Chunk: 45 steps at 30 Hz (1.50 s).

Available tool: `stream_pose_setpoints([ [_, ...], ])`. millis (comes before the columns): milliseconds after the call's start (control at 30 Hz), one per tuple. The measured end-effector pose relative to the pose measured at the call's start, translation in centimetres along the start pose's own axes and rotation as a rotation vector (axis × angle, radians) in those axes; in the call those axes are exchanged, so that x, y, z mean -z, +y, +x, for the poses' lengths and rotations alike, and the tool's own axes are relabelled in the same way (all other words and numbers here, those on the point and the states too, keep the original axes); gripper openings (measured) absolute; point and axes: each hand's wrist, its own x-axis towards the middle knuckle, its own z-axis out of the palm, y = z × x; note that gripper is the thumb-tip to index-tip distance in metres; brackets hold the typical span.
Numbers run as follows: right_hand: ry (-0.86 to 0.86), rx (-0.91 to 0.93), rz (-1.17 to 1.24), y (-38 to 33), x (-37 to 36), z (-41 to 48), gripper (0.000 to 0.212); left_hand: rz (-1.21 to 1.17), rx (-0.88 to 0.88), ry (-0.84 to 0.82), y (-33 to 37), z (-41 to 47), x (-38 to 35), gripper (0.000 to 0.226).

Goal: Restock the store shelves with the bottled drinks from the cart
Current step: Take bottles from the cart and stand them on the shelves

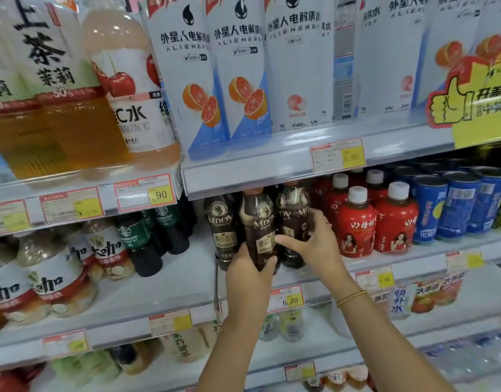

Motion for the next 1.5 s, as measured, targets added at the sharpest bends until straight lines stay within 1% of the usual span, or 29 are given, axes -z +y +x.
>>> stream_pose_setpoints([
  [33, 0.025, -0.001, -0.011, 0.2, 0.0, -0.1, 0.08, 0.109, 0.007, -0.015, 0.1, 0.0, 0.2, 0.035],
  [100, 0.028, 0.016, -0.033, 0.4, 0.2, -0.1, 0.076, 0.277, 0.024, -0.062, 0.3, 0.4, 0.7, 0.036],
  [200, -0.06, 0.021, -0.012, 0.5, 0.7, 0.2, 0.066, 0.484, 0.032, -0.126, 0.9, 1.4, 1.4, 0.045],
  [300, -0.161, 0.002, 0.044, 1.1, 1.0, 0.3, 0.063, 0.588, 0.018, -0.176, 1.5, 2.4, 1.9, 0.046],
  [433, -0.157, 0.032, -0.016, 1.7, 1.4, 0.4, 0.062, 0.684, -0.01, -0.214, 1.9, 3.2, 1.9, 0.047],
  [500, -0.152, 0.026, 0.035, 1.6, 1.5, 0.5, 0.057, 0.723, -0.029, -0.234, 2.2, 3.1, 1.8, 0.044],
  [600, -0.148, -0.005, 0.102, 1.4, 1.4, 0.7, 0.052, 0.716, -0.039, -0.229, 2.2, 2.9, 1.8, 0.041],
  [733, -0.175, -0.016, 0.12, 1.6, 1.4, 1.0, 0.051, 0.581, -0.049, -0.113, 0.9, 3.1, 1.9, 0.032],
  [867, -0.175, -0.021, 0.147, 1.6, 1.4, 1.1, 0.051, 0.461, -0.097, -0.09, -0.3, 3.1, 1.0, 0.028],
  [967, -0.173, -0.014, 0.159, 1.6, 1.4, 0.9, 0.05, 0.282, -0.074, 0.021, -0.6, 2.4, 0.8, 0.038],
  [1033, -0.167, -0.002, 0.161, 1.8, 1.3, 0.8, 0.05, 0.141, -0.023, 0.096, -0.3, 1.7, 0.7, 0.045],
  [1067, -0.165, 0.001, 0.159, 1.8, 1.3, 0.8, 0.05, 0.109, 0.008, 0.107, -0.1, 1.4, 0.5, 0.044],
  [1100, -0.162, 0.003, 0.156, 1.9, 1.3, 0.8, 0.049, 0.117, 0.027, 0.098, -0.1, 1.4, 0.2, 0.041],
  [1167, -0.156, 0.011, 0.154, 2.1, 1.2, 0.9, 0.047, 0.217, 0.04, 0.064, -0.2, 1.6, -0.3, 0.031],
  [1233, -0.144, 0.024, 0.139, 2.1, 1.1, 0.9, 0.044, 0.286, 0.048, 0.036, -0.4, 1.9, -0.5, 0.032],
  [1367, -0.142, 0.02, 0.123, 2.1, 1.0, 1.0, 0.046, 0.285, 0.047, 0.038, -1.3, 2.0, -0.6, 0.033],
  [1500, -0.118, 0.035, 0.075, 2.2, 0.7, 1.0, 0.051, 0.296, 0.03, 0.0, -1.4, 2.2, -0.4, 0.033],
])
